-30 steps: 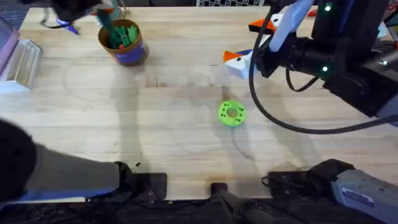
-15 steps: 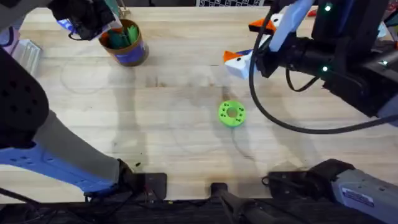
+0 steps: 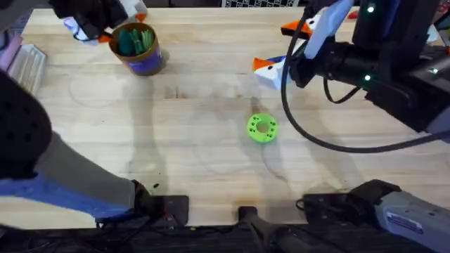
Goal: Pick up the gripper from the table and insert it into the empty holder that is missing its gripper. Then pick up a screw, insert it into the mounting hole, and use the screwdriver to tighten it. Finally, clean up the table by picking up the vegetable and placing it into the bucket.
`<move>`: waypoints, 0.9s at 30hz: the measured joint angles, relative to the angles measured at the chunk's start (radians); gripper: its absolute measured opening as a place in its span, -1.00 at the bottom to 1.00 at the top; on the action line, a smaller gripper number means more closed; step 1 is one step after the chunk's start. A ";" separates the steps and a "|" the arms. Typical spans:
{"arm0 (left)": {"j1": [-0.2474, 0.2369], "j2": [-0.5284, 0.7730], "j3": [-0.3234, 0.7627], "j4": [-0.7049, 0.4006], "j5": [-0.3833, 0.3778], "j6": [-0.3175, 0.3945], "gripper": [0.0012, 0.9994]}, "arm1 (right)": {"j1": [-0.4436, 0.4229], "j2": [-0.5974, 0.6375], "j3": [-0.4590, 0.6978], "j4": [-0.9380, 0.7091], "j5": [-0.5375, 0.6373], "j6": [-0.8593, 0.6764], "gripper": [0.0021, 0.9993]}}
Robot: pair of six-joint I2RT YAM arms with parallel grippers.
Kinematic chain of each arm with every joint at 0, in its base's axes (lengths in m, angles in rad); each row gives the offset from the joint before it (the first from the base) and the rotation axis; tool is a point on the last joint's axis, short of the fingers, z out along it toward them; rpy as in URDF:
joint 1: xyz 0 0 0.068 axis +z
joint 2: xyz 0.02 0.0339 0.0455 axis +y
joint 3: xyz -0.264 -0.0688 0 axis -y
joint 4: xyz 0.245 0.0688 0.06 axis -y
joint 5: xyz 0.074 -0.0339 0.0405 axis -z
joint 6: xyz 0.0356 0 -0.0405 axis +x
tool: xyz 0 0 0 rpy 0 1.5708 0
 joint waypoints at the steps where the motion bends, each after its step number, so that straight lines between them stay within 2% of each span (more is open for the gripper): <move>1: 0.000 -0.020 0.000 0.004 0.000 0.008 0.99 | 0.000 0.000 0.000 -0.001 0.000 0.006 0.88; 5: -0.013 -0.153 0.000 0.007 -0.001 0.078 0.99 | -0.003 -0.026 0.001 -0.081 0.001 0.035 0.88; 8: -0.053 -0.276 0.000 -0.012 -0.005 0.157 0.99 | -0.008 -0.060 0.033 -0.209 0.016 0.083 0.88; 11: -0.130 -0.395 0.000 -0.064 -0.005 0.235 1.00 | -0.021 -0.090 0.105 -0.332 0.026 0.142 0.88; 14: -0.243 -0.490 0.000 -0.154 -0.004 0.299 0.99 | -0.030 -0.126 0.174 -0.436 0.034 0.180 0.88; 17: -0.363 -0.551 0.001 -0.265 -0.003 0.348 1.00 | -0.031 -0.169 0.225 -0.545 0.038 0.200 0.88; 20: -0.452 -0.578 0.001 -0.376 -0.003 0.377 1.00 | -0.031 -0.212 0.252 -0.643 0.038 0.213 0.88; 24: -0.523 -0.579 0.000 -0.473 -0.004 0.395 1.00 | -0.031 -0.260 0.257 -0.721 0.038 0.240 0.88; 27: -0.547 -0.578 0.000 -0.486 -0.003 0.402 1.00 | -0.031 -0.281 0.257 -0.744 0.038 0.252 0.88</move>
